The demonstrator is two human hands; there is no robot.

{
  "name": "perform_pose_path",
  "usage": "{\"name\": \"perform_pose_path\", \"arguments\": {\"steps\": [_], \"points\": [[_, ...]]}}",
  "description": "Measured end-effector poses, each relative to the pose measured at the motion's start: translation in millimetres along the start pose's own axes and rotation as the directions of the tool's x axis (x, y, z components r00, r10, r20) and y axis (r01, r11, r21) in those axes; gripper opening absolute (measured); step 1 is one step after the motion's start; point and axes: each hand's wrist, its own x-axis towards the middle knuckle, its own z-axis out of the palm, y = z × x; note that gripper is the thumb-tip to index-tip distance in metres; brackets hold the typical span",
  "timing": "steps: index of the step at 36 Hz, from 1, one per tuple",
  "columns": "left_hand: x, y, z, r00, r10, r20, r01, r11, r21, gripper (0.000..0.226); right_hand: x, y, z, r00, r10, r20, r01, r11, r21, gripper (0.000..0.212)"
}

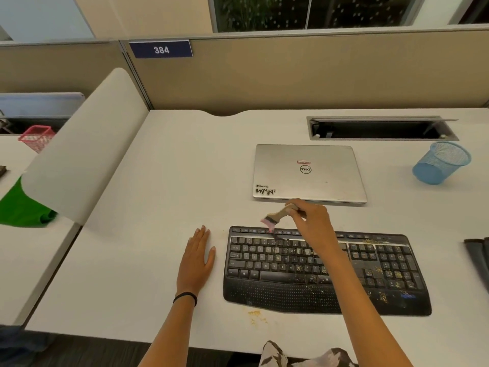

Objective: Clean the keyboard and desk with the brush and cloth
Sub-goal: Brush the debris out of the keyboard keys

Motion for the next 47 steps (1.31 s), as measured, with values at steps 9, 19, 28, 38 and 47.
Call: {"name": "perform_pose_path", "arguments": {"steps": [9, 19, 28, 38, 47], "points": [[0, 0, 0, 1.0, -0.005, 0.004, 0.005, 1.0, 0.0, 0.068, 4, -13, -4, 0.991, 0.115, 0.063, -0.112, 0.992, -0.053, 0.017], [0, 0, 0, 1.0, -0.007, 0.001, 0.007, 1.0, -0.002, 0.069, 8, -16, -3, 0.979, 0.158, 0.127, -0.149, 0.986, -0.079, 0.019], [0, 0, 0, 1.0, -0.002, -0.004, 0.002, 1.0, -0.004, 0.07, 7, -13, 0, 0.986, 0.15, 0.078, -0.152, 0.988, 0.011, 0.023], [0, -1, 0, 1.0, 0.007, -0.012, -0.007, 1.0, -0.004, 0.067, 5, -22, 7, 0.981, 0.09, 0.173, -0.084, 0.996, -0.043, 0.022], [1, -2, 1, 1.0, 0.012, -0.018, -0.012, 1.0, -0.008, 0.067, 3, -22, 5, 0.994, 0.102, 0.036, -0.095, 0.983, -0.16, 0.026]]}}
